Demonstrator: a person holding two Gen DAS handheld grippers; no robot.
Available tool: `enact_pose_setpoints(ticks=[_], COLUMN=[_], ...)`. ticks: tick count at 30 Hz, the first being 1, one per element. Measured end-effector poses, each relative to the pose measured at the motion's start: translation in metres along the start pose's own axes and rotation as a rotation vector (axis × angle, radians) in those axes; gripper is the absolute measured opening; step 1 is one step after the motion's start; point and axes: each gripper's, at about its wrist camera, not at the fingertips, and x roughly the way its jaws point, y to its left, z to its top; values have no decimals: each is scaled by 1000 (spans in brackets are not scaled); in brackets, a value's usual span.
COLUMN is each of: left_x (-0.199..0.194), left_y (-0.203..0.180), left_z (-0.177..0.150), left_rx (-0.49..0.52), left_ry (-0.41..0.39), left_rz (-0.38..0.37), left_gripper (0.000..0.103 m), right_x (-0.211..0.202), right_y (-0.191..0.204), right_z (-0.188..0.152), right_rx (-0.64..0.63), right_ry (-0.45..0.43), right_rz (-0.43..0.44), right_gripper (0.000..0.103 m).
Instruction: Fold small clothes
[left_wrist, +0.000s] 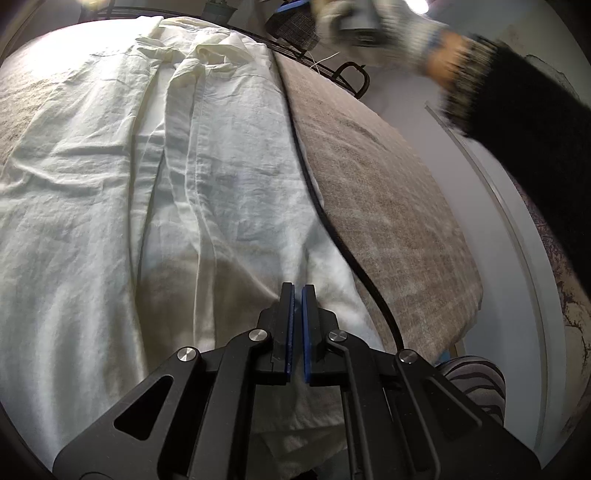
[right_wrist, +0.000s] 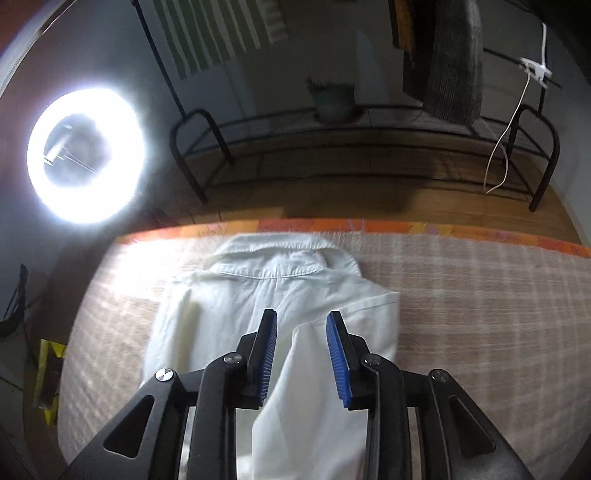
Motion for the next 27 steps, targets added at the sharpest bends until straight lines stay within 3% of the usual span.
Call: enact_pose_setpoints(ticks=[6, 12, 16, 18, 20, 27], left_x=[-33, -88, -125, -142, -154, -179], left_y=[-2, 10, 30, 43, 54, 106], left_z=[-8, -9, -18, -24, -27, -27], left_rx=[47, 50, 18, -2, -31, -159], left_ry=[-28, -121, -162, -178, -191, -176], left_rz=[44, 56, 96, 124, 148, 163], left_gripper=[1, 1, 6, 25, 35, 36], right_x=[-97, -165, -181, -188, -195, -200], right_y=[-13, -26, -25, -22, -17, -7], right_z=[-32, -105, -165, -194, -228, -299], right_rx=[21, 57, 50, 54, 60, 90], right_ry=[-85, -105, -71, -56, -41, 15], right_rz=[54, 106, 109, 128, 143, 153], right_gripper=[29, 29, 30, 31, 35, 38])
